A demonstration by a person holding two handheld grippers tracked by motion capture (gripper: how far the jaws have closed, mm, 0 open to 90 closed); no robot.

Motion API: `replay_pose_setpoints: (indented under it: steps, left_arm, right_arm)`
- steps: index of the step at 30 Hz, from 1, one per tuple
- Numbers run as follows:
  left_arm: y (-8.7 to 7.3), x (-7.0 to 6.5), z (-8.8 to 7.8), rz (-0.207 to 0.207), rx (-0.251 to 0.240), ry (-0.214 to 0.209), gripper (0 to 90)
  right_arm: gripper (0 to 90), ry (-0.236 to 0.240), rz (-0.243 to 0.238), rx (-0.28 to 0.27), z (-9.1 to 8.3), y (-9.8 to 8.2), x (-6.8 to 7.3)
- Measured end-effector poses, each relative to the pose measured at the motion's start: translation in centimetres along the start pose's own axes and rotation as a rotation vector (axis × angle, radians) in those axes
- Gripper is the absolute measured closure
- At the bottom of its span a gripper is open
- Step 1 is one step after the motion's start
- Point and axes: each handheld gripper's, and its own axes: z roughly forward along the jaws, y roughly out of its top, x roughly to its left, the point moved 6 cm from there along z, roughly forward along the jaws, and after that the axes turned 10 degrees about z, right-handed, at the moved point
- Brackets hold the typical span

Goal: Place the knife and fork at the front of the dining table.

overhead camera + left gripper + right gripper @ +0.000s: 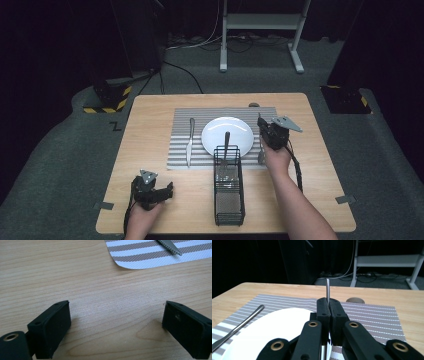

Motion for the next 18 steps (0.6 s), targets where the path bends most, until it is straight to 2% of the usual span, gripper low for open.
replay_pose_setpoints:
  steps: [9, 18]
  left_arm:
    - [0.0, 0.0, -0.1, -0.002, -0.007, -0.019, 7.2]
    - [-0.1, 0.0, -0.1, 0.003, -0.005, -0.023, 7.3]
  right_arm:
    - [87.9, -0.025, 0.034, 0.041, 2.6, -0.7, -0.6]
    - [87.8, -0.048, 0.053, 0.076, 4.2, -1.3, -0.9]
